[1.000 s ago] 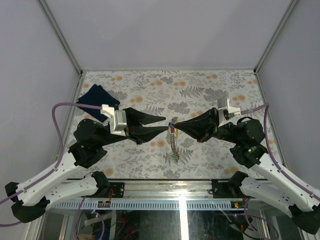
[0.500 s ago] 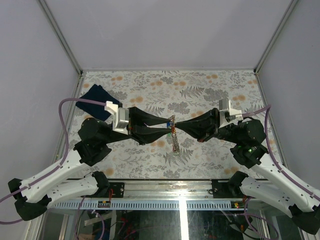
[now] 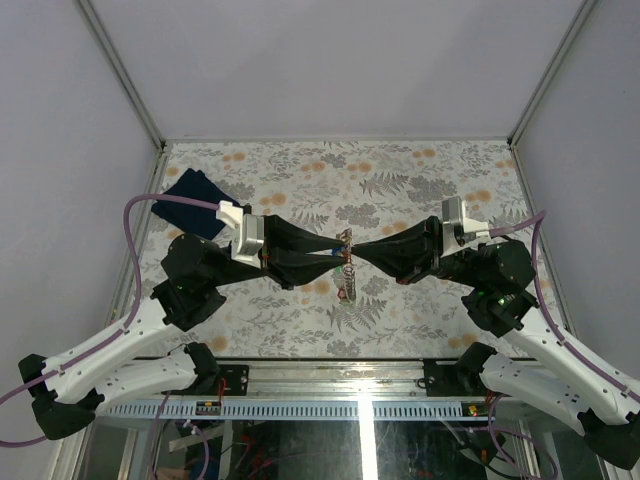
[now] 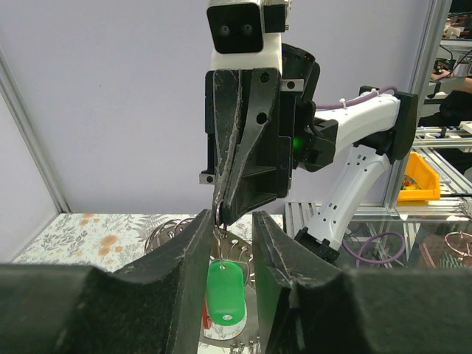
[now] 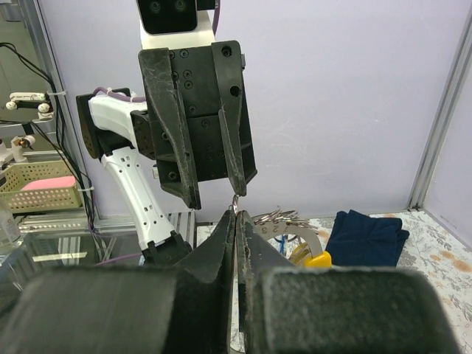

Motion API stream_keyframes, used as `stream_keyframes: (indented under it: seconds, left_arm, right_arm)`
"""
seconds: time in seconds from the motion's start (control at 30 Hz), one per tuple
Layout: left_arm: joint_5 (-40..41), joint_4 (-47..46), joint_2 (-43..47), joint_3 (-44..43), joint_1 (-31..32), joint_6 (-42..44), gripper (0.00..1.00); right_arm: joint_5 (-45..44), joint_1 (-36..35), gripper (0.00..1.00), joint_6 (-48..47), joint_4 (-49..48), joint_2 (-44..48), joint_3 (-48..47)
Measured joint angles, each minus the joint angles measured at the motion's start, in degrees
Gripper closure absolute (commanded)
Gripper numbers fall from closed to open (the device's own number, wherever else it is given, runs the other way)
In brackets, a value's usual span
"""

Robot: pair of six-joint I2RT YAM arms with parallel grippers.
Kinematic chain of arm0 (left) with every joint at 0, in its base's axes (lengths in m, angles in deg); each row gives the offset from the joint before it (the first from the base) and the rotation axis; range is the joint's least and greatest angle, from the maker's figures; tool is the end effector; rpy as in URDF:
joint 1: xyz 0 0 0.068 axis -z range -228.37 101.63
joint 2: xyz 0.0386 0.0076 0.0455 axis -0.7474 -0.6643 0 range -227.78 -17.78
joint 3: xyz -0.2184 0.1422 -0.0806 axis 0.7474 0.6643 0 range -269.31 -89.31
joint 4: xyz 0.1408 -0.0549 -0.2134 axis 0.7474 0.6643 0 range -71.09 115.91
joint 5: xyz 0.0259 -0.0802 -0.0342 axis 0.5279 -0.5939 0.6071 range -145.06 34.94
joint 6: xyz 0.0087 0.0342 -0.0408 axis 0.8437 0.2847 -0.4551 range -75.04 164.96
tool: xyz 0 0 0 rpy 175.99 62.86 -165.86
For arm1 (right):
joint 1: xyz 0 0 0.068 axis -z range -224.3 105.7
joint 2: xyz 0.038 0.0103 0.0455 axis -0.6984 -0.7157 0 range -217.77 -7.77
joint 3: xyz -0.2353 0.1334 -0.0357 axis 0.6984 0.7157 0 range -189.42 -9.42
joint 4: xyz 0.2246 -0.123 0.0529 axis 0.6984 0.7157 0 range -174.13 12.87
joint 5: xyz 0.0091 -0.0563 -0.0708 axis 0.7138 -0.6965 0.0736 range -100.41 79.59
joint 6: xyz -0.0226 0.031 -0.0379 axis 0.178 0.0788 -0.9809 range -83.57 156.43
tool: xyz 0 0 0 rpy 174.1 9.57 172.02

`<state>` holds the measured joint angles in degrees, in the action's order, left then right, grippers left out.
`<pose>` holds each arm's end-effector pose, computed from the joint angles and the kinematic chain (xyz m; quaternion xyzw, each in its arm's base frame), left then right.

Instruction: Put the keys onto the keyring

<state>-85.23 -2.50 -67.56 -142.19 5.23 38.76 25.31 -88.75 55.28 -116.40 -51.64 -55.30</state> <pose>0.0961 -0.1606 0.4318 0.4103 0.3902 -0.5269 0.6338 0.0979 0.1251 0.4229 -0.3630 0.3737 0.5636 0.6411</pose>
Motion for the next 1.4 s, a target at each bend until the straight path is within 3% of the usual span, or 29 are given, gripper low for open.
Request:
stream_keyframes:
  seconds: [0.6,1.1,1.23,1.4]
  left_arm:
    - [0.5,-0.6,-0.4,0.9,0.0,-0.2,0.69]
    - [0.5,-1.8,-1.7,0.9,0.0,-1.5,0.87]
    - [0.3,-1.9,-1.8,0.9,0.0,-1.8,0.99]
    - [-0.4,-1.8,-1.8,0.9,0.0,-2.1,1.00]
  right_arm:
    - [0.4,0.0,1.00,0.0,-0.6,0.6,0.0]
    - [0.6,0.0,1.00,0.0,-0.6,0.7,-0.2]
    - [1.0,0.0,1.00,-0.1,-0.6,0.7,-0.2]
    - [1.3,0.0,1.00,-0.6,-0.6,0.7,-0.2]
